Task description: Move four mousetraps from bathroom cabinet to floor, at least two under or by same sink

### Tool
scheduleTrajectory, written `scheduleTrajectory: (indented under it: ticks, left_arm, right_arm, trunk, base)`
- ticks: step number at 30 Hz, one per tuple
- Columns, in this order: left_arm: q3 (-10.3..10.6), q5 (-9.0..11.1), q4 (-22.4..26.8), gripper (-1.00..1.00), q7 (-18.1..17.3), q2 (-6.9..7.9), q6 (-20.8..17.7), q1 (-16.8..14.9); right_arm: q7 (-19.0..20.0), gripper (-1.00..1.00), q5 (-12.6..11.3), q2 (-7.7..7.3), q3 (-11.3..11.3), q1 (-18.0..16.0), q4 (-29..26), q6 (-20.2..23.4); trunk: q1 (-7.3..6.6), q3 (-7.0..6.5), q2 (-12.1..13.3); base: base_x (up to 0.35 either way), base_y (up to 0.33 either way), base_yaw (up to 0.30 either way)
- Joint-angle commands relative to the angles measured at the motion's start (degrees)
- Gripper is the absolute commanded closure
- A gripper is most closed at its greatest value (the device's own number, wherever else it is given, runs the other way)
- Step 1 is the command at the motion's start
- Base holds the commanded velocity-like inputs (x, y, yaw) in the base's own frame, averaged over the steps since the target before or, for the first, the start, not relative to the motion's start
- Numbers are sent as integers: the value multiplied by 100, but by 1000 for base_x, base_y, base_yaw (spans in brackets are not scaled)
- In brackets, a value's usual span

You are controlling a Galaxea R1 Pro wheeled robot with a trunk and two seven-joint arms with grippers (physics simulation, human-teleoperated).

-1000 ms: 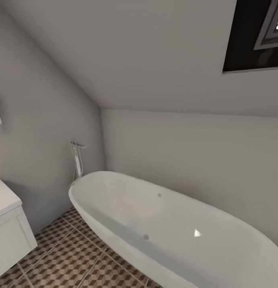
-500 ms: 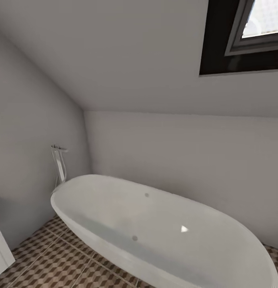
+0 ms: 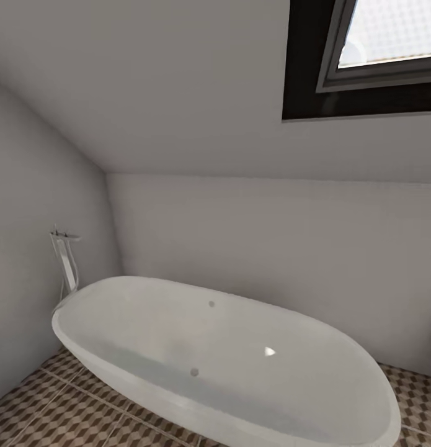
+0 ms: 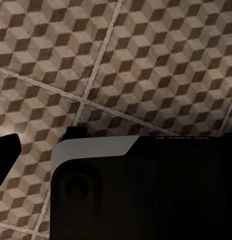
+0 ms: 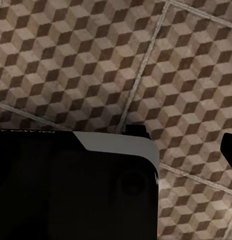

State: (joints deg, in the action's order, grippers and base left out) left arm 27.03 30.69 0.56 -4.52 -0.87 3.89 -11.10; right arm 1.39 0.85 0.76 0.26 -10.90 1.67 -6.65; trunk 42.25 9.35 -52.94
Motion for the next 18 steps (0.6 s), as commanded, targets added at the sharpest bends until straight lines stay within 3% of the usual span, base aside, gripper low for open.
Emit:
scheduleTrajectory:
  ticks: [1, 9, 18]
  left_arm:
    - [48, 60, -12, -100, -22, -1, 24, -6]
    - [48, 60, -12, -100, -22, -1, 24, -6]
    - [48, 60, -12, -100, -22, -1, 24, -6]
  right_arm:
    - [10, -100, 8, -1, 0, -9, 18, -35]
    - [10, -100, 11, 2, 0, -9, 18, -33]
    - [10, -100, 5, 2, 0, -9, 18, -18]
  trunk:
    - [1, 7, -6]
    - [1, 4, -6]
    - [1, 3, -6]
  base:
    - [0, 0, -72]
    - [0, 0, -65]
    - [0, 0, -205]
